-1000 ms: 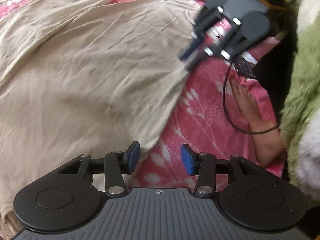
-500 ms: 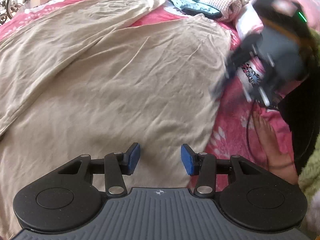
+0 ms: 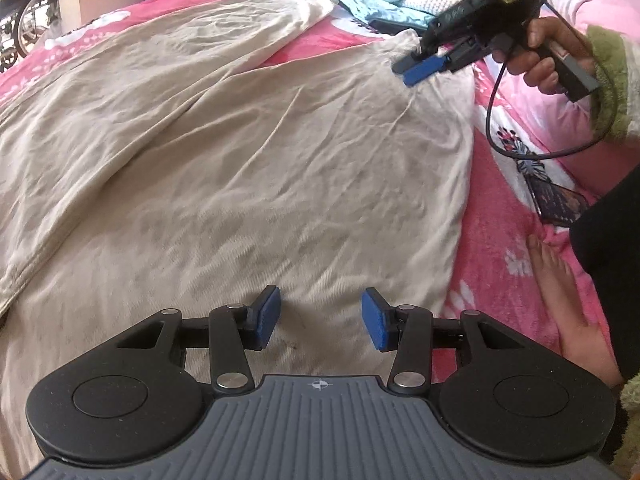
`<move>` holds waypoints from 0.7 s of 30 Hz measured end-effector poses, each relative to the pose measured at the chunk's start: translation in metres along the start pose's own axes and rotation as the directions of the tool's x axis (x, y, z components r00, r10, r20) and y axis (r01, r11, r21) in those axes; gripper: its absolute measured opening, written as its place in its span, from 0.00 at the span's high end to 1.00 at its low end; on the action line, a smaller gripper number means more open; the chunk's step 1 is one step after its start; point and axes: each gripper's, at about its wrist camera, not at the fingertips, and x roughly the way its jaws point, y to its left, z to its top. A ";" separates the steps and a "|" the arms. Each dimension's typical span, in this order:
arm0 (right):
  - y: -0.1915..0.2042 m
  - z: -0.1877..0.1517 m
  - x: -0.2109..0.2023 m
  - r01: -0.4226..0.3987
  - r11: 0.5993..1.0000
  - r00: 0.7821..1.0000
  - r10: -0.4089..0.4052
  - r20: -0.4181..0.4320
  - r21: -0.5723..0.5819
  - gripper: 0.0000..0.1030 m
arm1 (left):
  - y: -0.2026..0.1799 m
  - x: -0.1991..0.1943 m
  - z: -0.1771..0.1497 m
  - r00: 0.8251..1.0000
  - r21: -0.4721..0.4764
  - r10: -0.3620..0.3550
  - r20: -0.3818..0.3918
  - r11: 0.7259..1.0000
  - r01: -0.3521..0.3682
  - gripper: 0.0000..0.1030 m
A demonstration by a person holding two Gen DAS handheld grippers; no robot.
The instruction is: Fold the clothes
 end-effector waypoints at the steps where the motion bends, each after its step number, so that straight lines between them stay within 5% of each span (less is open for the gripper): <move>1: 0.008 -0.001 0.006 0.093 0.994 0.995 -0.095 -0.019 -0.064 0.62 | 0.001 0.001 0.001 1.000 -0.001 -0.001 -0.001 1.000 0.001 0.56; 5: 0.019 -0.001 0.016 0.248 0.958 0.967 -0.253 -0.022 -0.142 0.62 | 0.004 0.004 0.006 1.000 -0.004 -0.003 0.002 1.000 0.003 0.56; 8: 0.009 0.018 0.012 0.274 0.962 0.962 -0.274 0.006 -0.002 0.62 | 0.006 0.006 0.008 1.000 -0.013 0.001 0.014 1.000 -0.001 0.56; 12: 0.002 0.044 0.011 0.426 0.904 0.898 -0.419 0.136 -0.026 0.62 | 0.003 0.008 0.010 1.000 -0.003 0.005 0.017 1.000 -0.005 0.56; 16: -0.056 0.067 0.019 0.489 0.861 0.863 -0.501 0.070 0.143 0.65 | 0.002 0.008 0.009 1.000 0.010 0.008 0.016 1.000 -0.008 0.56; 19: -0.099 0.080 0.008 0.468 0.839 0.853 -0.511 0.104 0.278 0.66 | 0.002 0.008 0.007 1.000 0.008 0.007 0.016 1.000 -0.007 0.56; 21: -0.118 0.093 -0.001 0.505 0.802 0.816 -0.564 0.125 0.320 0.66 | 0.002 0.008 0.007 1.000 0.014 0.009 0.015 1.000 -0.009 0.56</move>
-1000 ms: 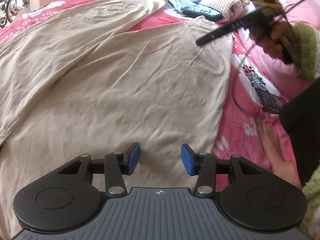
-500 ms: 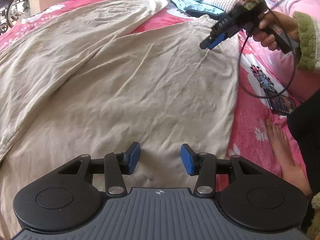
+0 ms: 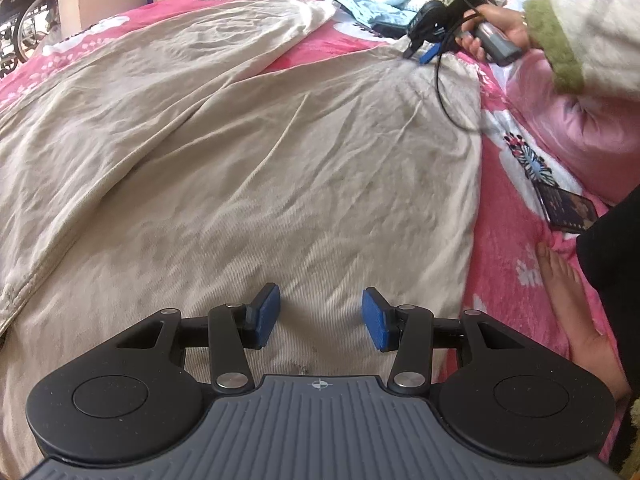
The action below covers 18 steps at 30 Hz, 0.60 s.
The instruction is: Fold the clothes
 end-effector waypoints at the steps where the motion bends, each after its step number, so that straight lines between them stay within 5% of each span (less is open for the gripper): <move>1: -0.006 0.008 -0.001 0.082 0.996 0.996 -0.083 0.038 0.017 0.64 | 0.000 0.000 0.000 1.000 0.002 0.001 -0.001 1.000 -0.001 0.56; 4: -0.028 0.028 -0.006 0.251 0.961 0.963 -0.260 0.077 0.115 0.63 | 0.002 0.000 0.000 1.000 -0.004 0.001 0.003 1.000 -0.001 0.56; 10: -0.035 0.018 -0.006 0.043 0.957 0.996 -0.019 -0.084 0.289 0.62 | 0.003 0.003 0.001 1.000 -0.008 -0.003 -0.001 1.000 0.003 0.53; 14: -0.043 0.031 0.012 0.165 0.961 0.986 -0.161 -0.035 0.224 0.62 | 0.001 0.004 0.003 1.000 0.007 0.004 -0.007 1.000 -0.004 0.53; 15: -0.050 0.038 0.013 0.232 0.949 0.972 -0.236 -0.007 0.211 0.61 | 0.001 0.003 0.002 1.000 0.007 0.008 -0.006 1.000 -0.008 0.53; 17: -0.065 0.050 0.006 0.440 0.871 0.892 -0.452 0.005 0.220 0.59 | 0.000 0.002 0.002 1.000 0.007 0.016 -0.004 1.000 -0.016 0.53; 18: -0.072 0.052 -0.001 0.459 0.858 0.882 -0.472 0.001 0.233 0.59 | 0.000 0.003 0.001 1.000 0.006 0.019 -0.003 1.000 -0.019 0.53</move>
